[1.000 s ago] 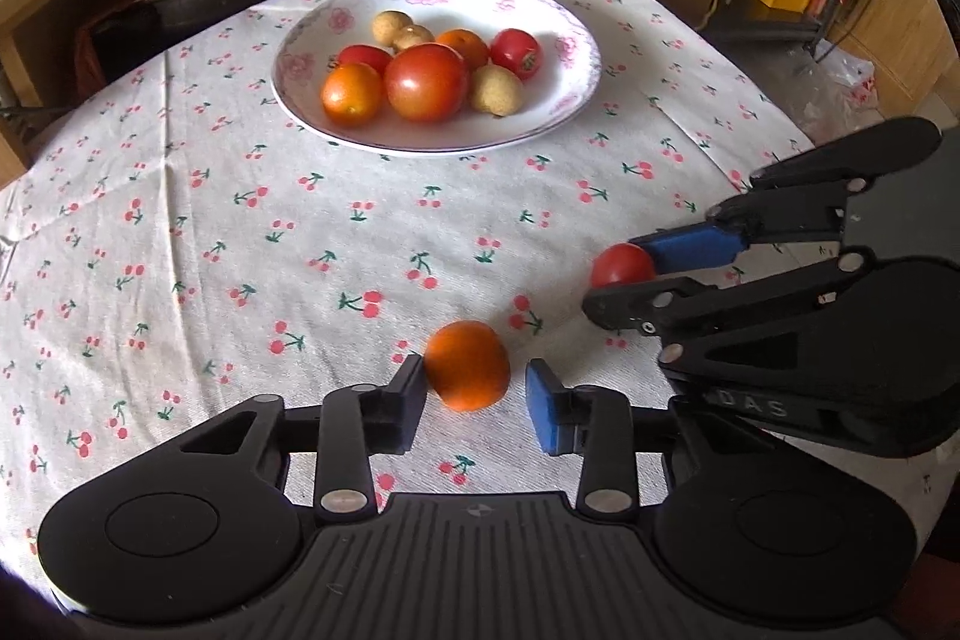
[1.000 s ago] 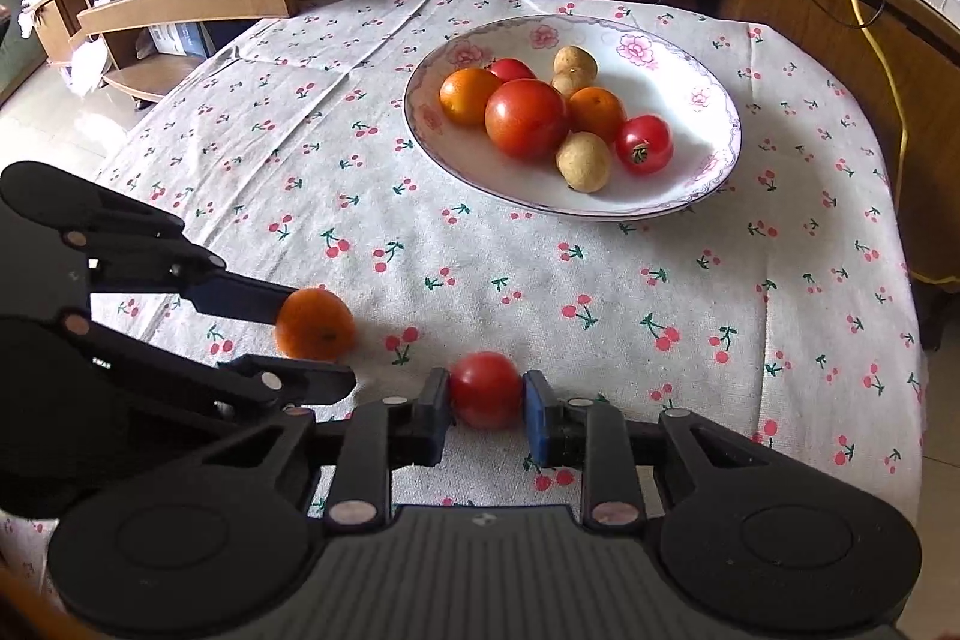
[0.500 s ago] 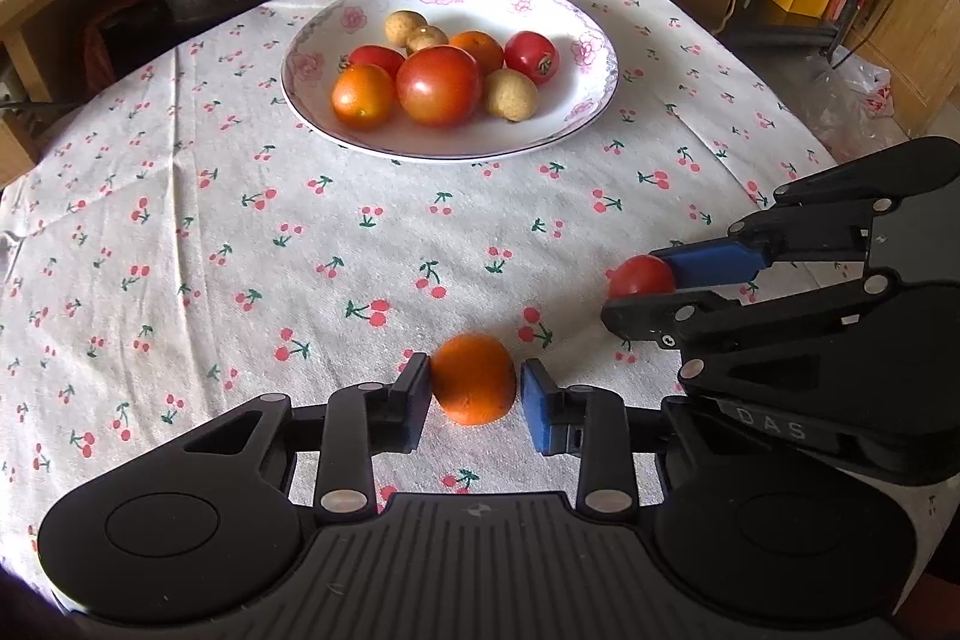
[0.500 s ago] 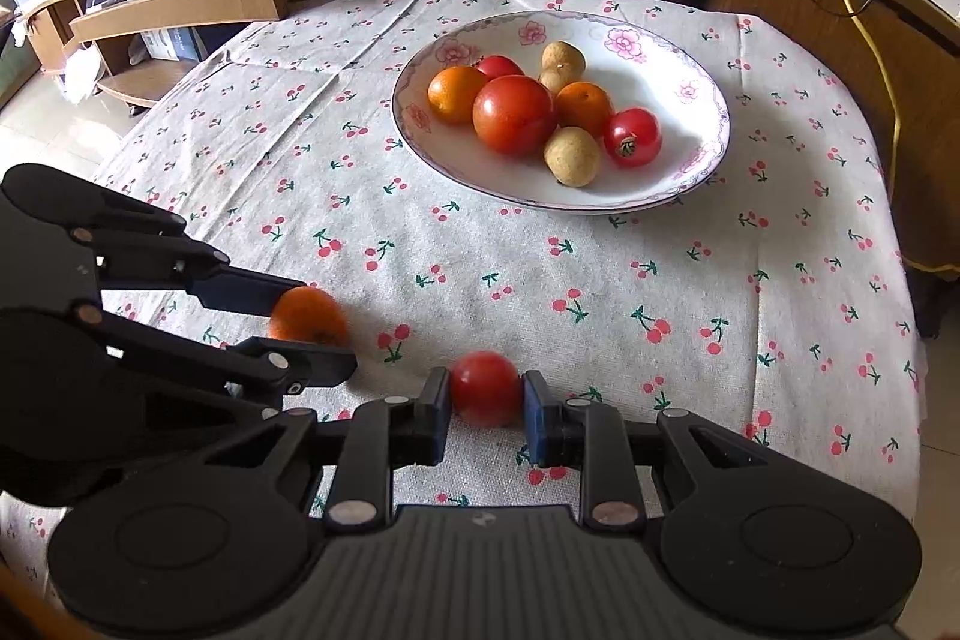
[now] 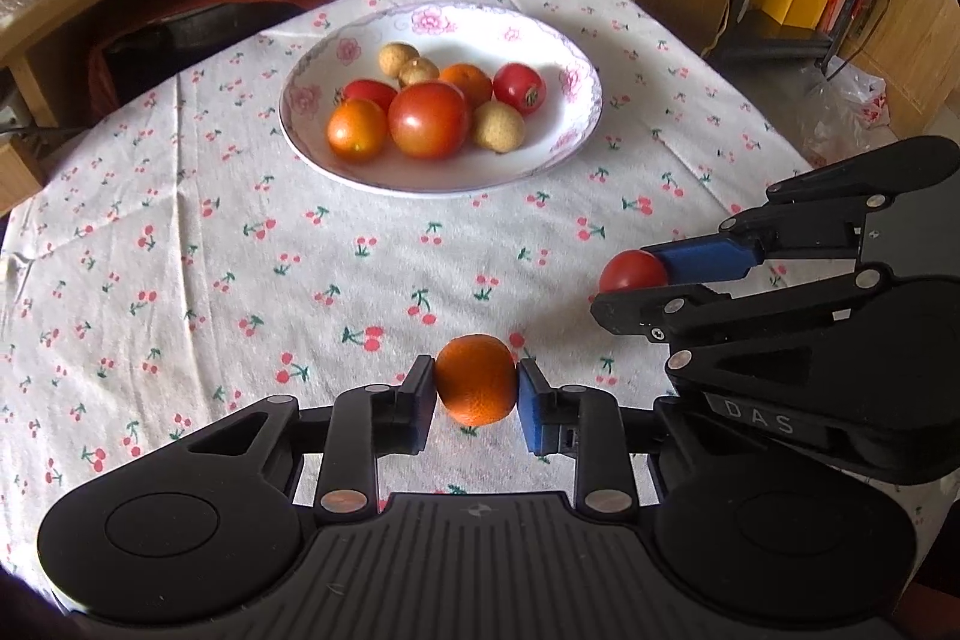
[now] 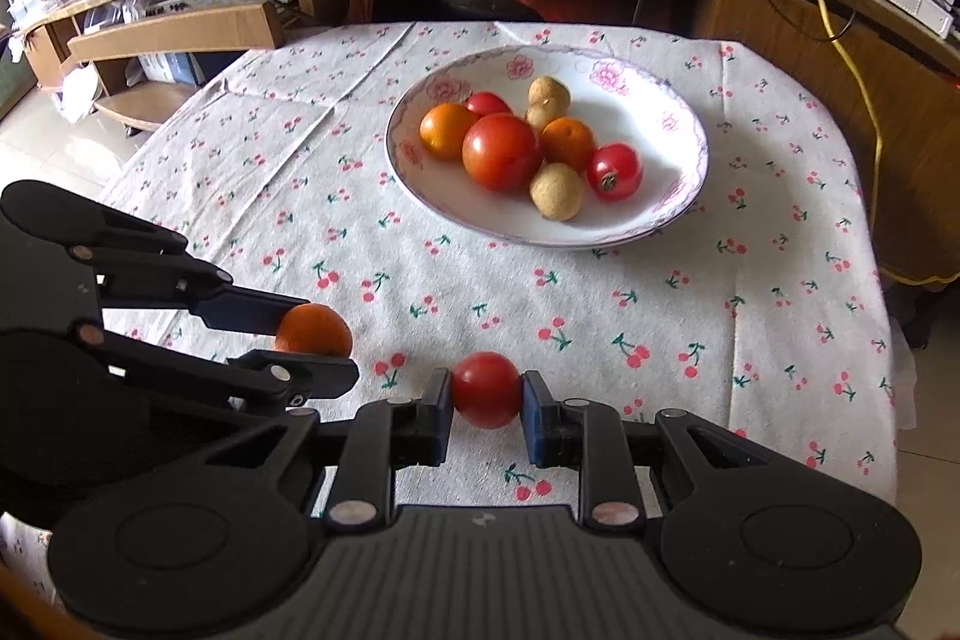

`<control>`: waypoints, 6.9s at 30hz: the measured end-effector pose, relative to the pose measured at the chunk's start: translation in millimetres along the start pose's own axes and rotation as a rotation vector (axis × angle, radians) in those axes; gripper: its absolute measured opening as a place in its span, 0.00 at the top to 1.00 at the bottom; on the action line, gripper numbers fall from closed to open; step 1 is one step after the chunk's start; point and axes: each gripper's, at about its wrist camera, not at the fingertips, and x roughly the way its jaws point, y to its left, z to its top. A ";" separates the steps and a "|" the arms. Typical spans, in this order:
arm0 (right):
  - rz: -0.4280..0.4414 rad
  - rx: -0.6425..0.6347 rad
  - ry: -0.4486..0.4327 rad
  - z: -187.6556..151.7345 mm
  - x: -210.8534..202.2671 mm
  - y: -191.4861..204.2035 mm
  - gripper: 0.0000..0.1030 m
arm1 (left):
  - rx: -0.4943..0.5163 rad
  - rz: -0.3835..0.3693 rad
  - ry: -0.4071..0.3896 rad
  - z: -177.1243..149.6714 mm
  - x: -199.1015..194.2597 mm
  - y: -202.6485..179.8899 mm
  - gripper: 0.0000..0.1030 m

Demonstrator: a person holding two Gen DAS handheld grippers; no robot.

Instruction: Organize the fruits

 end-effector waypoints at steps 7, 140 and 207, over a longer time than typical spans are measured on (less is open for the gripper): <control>-0.015 0.033 -0.043 9.9 -9.6 -7.8 0.75 | -0.002 0.010 -0.049 14.4 -9.4 -2.9 0.66; -0.091 0.288 -0.169 53.6 -6.3 -63.5 0.63 | -0.140 0.174 -0.182 76.3 1.3 21.4 0.11; -0.060 0.367 -0.188 -58.9 -89.1 -4.0 0.61 | -0.216 0.265 -0.207 -27.4 -68.9 -26.9 0.00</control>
